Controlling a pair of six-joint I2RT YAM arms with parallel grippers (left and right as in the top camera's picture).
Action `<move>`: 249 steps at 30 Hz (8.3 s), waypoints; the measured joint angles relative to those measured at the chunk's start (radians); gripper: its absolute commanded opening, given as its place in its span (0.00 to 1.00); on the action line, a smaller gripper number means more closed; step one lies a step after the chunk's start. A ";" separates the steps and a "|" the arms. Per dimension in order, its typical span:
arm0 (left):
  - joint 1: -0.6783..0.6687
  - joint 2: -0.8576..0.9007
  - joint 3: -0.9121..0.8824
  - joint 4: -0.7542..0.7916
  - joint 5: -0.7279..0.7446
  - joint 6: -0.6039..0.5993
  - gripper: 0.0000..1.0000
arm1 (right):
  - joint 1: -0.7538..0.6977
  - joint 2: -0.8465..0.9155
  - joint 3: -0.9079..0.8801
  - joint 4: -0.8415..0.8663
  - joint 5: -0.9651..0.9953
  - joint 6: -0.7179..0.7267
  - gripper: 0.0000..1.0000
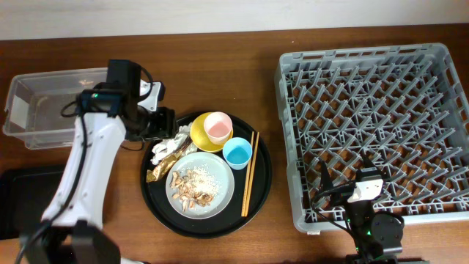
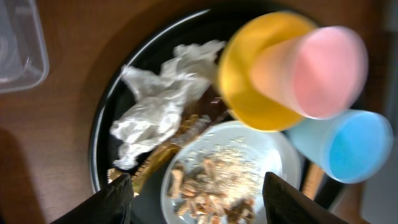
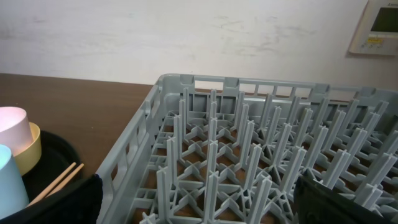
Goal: Sort waste into correct bins and load items into the dishwasher rack
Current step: 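Reach the left gripper over the crumpled white tissue on the tray, then grasp the crumpled tissue with the left gripper and lift it, then carry the tissue left and release it into the clear plastic bin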
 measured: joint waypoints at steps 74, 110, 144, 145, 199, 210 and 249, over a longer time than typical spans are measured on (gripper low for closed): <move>0.285 0.351 0.530 -0.104 -0.123 -0.197 0.01 | 0.000 0.000 0.000 0.000 0.000 0.000 0.98; 0.033 0.357 0.528 -0.275 -0.033 -0.127 0.38 | 0.000 0.000 0.000 0.000 0.000 0.000 0.98; 0.005 0.386 0.015 0.062 -0.118 -0.287 0.00 | 0.000 0.000 0.000 0.000 0.000 0.000 0.98; 0.005 0.386 0.036 0.037 -0.116 -0.287 0.00 | 0.000 0.000 0.000 0.000 0.000 0.000 0.98; 0.272 0.192 0.326 -0.129 0.145 -0.044 0.51 | 0.000 0.000 0.000 0.000 0.000 0.000 0.98; 0.017 0.192 0.246 -0.229 -0.060 0.018 0.53 | 0.000 0.000 0.000 0.000 0.000 0.000 0.98; -0.090 0.192 -0.290 0.353 -0.213 0.029 0.00 | 0.000 0.000 0.000 0.000 0.000 0.000 0.98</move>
